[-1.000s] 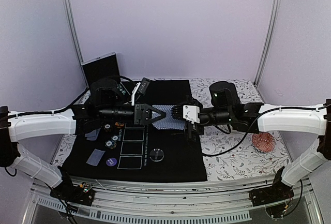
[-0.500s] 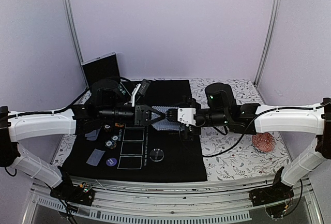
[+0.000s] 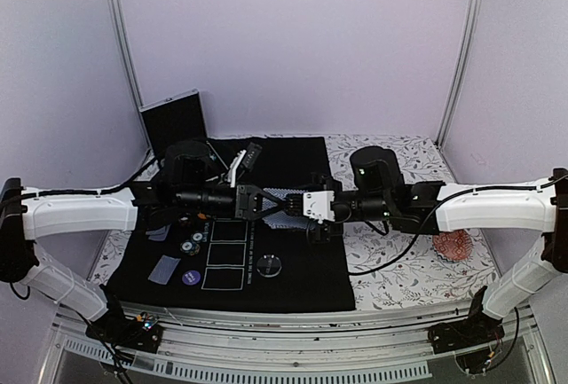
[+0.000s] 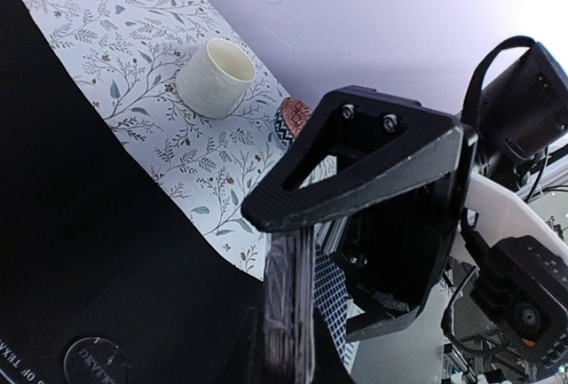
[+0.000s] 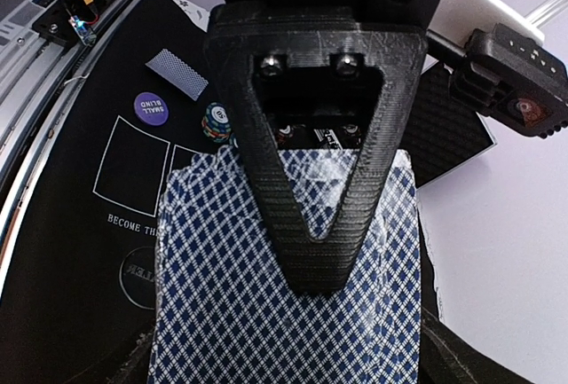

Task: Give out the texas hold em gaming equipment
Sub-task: Pass from the left arm to the right

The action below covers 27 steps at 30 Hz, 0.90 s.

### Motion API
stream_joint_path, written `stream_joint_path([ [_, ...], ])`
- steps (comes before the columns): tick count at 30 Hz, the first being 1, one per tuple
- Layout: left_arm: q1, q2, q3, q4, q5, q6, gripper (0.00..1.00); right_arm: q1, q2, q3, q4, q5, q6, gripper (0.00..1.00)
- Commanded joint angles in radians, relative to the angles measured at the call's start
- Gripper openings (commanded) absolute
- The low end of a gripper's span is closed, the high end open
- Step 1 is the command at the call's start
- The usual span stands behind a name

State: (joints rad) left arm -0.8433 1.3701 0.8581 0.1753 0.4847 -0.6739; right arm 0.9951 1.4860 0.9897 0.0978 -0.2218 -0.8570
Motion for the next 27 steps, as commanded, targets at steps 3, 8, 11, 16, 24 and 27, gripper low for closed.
stream_joint_path([
  [3,-0.003,-0.003,-0.025,0.069,0.042,-0.014,0.00,0.005,0.017,0.003,-0.005,0.010,0.011,0.82],
  [8,0.002,0.001,-0.030,0.080,0.064,-0.018,0.00,0.005,0.037,0.021,-0.021,0.025,0.022,0.80],
  [11,0.001,-0.003,-0.031,0.091,0.076,-0.018,0.00,0.005,0.037,0.026,-0.028,0.030,0.038,0.85],
  [16,0.003,-0.009,-0.039,0.098,0.080,-0.022,0.00,0.005,0.042,0.035,-0.056,0.014,0.043,0.77],
  [24,0.003,0.013,-0.050,0.161,0.137,-0.062,0.02,0.005,0.059,0.052,-0.065,0.013,0.046,0.61],
  [27,0.002,0.018,-0.054,0.189,0.155,-0.070,0.08,0.005,0.059,0.054,-0.066,0.015,0.046,0.60],
])
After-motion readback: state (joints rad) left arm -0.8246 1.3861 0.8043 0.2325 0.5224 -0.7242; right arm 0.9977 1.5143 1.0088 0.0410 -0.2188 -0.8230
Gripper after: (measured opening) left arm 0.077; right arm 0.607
